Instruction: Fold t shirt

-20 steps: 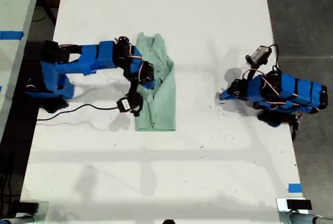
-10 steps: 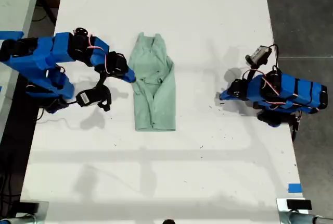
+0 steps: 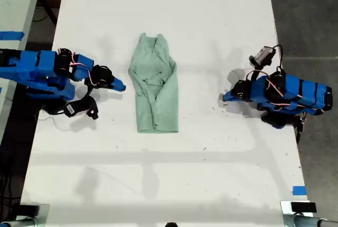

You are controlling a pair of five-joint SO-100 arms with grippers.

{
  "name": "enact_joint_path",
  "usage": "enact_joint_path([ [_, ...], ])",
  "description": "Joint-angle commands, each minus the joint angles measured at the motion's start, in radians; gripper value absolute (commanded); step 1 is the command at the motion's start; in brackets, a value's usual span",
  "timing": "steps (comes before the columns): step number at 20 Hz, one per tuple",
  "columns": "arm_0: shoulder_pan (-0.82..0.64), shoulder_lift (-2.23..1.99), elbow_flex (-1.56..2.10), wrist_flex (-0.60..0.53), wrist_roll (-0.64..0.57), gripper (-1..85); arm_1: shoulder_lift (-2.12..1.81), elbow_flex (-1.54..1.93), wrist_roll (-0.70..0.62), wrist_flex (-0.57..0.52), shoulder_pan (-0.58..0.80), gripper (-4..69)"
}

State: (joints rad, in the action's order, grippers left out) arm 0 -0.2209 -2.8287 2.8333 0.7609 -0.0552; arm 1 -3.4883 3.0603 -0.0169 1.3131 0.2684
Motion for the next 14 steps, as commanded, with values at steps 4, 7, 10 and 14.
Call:
enact_joint_path([
  [4,-0.037,-0.137,0.198,-0.106,0.006,-0.1,-0.012,0.041,0.002,0.011,0.009,-1.5],
  [7,-0.035,-0.155,0.215,-0.107,0.005,-0.1,-0.012,0.041,0.002,0.011,0.009,-1.5],
  [10,-0.032,-0.29,0.265,-0.064,0.005,-0.1,-0.012,0.041,0.002,0.011,0.009,-1.5],
  [14,-0.052,-0.778,0.391,0.176,0.011,-0.1,-0.012,0.041,0.002,0.011,0.009,-1.5],
])
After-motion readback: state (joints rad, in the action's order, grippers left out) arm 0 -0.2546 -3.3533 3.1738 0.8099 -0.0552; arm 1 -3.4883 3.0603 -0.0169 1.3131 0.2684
